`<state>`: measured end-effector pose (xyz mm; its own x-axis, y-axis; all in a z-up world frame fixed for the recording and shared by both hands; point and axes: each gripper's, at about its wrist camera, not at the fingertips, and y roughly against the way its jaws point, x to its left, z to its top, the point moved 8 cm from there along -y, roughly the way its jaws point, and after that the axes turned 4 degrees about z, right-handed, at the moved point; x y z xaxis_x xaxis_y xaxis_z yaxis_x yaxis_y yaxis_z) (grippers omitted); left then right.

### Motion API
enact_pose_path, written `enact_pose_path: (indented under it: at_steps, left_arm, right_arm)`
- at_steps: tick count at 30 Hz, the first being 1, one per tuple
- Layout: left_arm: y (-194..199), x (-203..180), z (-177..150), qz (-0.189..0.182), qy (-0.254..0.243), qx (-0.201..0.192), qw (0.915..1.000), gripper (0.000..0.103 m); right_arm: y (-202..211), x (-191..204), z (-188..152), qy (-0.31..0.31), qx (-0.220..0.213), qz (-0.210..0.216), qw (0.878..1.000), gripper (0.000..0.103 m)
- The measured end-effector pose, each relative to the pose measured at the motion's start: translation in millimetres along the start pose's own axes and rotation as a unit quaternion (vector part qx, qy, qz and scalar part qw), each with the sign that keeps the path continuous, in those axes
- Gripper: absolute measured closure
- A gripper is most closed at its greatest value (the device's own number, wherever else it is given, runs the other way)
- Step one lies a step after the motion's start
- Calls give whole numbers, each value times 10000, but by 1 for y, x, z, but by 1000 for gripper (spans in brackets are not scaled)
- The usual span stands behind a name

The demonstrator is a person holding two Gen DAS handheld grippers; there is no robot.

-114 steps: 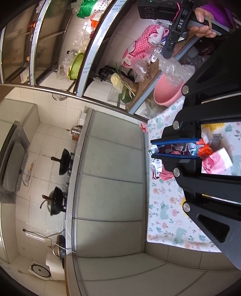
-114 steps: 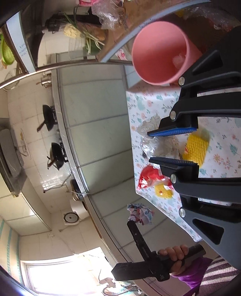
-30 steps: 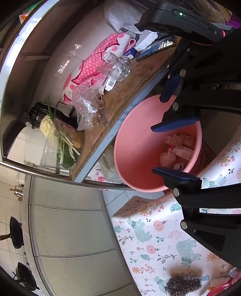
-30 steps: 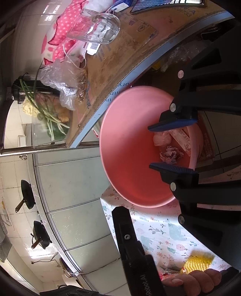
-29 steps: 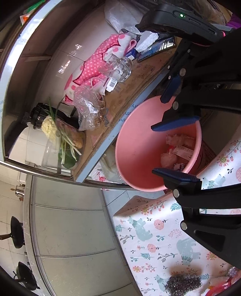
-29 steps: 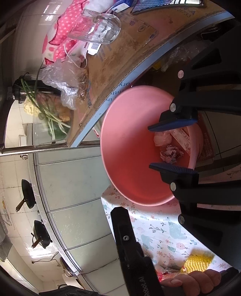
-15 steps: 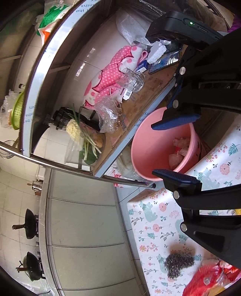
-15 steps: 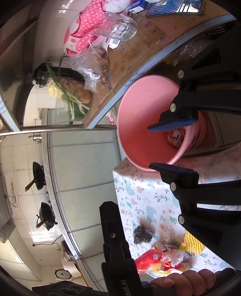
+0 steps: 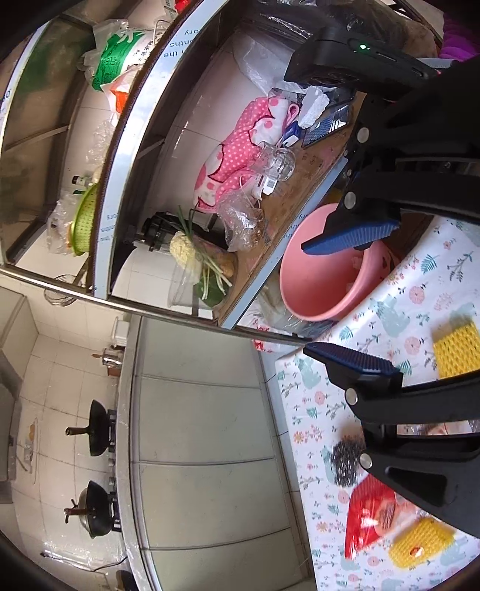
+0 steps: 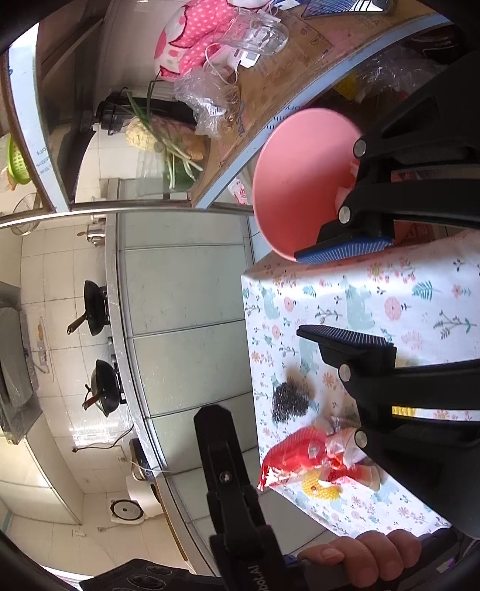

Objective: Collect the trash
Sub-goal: 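Move both tools back over the table toward the yellow foam net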

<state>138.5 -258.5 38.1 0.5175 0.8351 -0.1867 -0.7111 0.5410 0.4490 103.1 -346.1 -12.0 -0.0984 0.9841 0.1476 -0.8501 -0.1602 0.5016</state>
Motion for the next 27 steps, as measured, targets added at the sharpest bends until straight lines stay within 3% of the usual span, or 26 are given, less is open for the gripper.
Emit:
enact_pose_path:
  at_steps: [8, 15, 22, 27]
  left_arm:
    - [56, 61, -4, 518, 169, -399, 9977, 54]
    - [95, 139, -21, 1522, 446, -527, 9859, 54]
    - [109, 212, -53, 2286, 1051, -292, 9674, 54]
    - [103, 253, -89, 2628, 1441, 170, 9539, 54]
  right_arm:
    - [0, 26, 0, 104, 45, 242, 9996, 67]
    - [-9, 48, -7, 232, 198, 512, 9982, 61]
    - [-22, 66, -16, 375, 406, 761, 9956, 61]
    - [-33, 73, -28, 373, 652, 892, 9932, 61]
